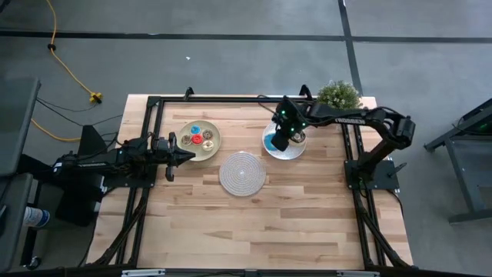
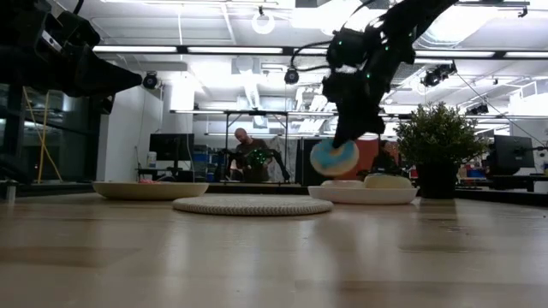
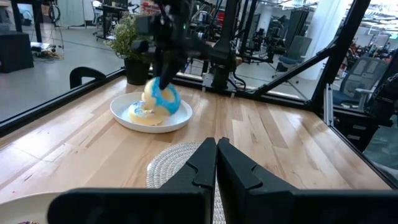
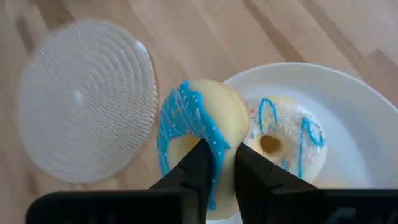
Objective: Pick & Place donuts
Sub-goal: Adjust the large blue donut on the white plate
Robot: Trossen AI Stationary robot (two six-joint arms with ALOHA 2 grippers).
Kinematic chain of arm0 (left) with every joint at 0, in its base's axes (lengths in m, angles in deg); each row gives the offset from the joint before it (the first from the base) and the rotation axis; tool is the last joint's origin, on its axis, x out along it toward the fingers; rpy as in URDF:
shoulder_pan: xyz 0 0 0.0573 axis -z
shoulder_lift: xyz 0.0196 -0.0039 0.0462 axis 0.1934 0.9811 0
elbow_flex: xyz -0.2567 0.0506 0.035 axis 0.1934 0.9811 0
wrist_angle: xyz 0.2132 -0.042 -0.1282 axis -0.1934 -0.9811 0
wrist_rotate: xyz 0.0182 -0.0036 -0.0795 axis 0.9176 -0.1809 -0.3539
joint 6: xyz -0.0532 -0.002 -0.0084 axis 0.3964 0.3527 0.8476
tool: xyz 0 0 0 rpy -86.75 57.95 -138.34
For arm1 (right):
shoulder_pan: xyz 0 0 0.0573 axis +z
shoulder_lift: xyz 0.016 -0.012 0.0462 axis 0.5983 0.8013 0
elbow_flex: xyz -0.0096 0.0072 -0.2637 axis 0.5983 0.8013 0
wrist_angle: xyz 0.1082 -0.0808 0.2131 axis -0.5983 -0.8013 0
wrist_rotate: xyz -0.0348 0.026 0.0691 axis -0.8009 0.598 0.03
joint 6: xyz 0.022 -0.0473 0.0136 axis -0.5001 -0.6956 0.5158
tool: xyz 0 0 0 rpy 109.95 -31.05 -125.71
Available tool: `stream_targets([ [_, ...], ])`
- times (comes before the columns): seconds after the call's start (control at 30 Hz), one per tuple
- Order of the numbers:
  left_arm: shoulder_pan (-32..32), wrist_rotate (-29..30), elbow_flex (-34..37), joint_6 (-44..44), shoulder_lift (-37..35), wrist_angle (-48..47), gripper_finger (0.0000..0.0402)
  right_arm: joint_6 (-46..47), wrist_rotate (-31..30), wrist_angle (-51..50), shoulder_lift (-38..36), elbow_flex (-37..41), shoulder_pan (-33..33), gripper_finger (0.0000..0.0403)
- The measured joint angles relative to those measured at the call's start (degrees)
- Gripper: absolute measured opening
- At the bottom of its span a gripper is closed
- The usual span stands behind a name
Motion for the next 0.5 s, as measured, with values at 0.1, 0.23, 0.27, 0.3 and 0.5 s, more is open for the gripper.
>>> stream_targets([
  [0.1,0.00,-0.01,0.00,0.00,0.00,0.00,0.0007,6.26,1.99,-2.11,-2.25,-0.55,-0.51,0.0048],
  [0.23,0.00,-0.01,0.00,0.00,-0.01,0.00,0.0007,16.76,5.71,-4.67,-5.97,0.39,-1.27,0.0044],
  [0.27,0.00,-0.01,0.00,0.00,-0.01,0.00,0.0007,18.92,6.18,-5.61,-6.97,1.09,-1.47,0.0044],
  [0.3,0.00,0.02,0.00,0.00,0.00,0.00,0.0007,20.75,6.20,-6.53,-7.91,1.87,-1.55,0.0044],
  [0.5,0.00,0.00,0.00,0.00,-0.02,0.00,0.0007,30.00,6.19,-5.45,-14.40,10.46,-1.09,0.0044],
])
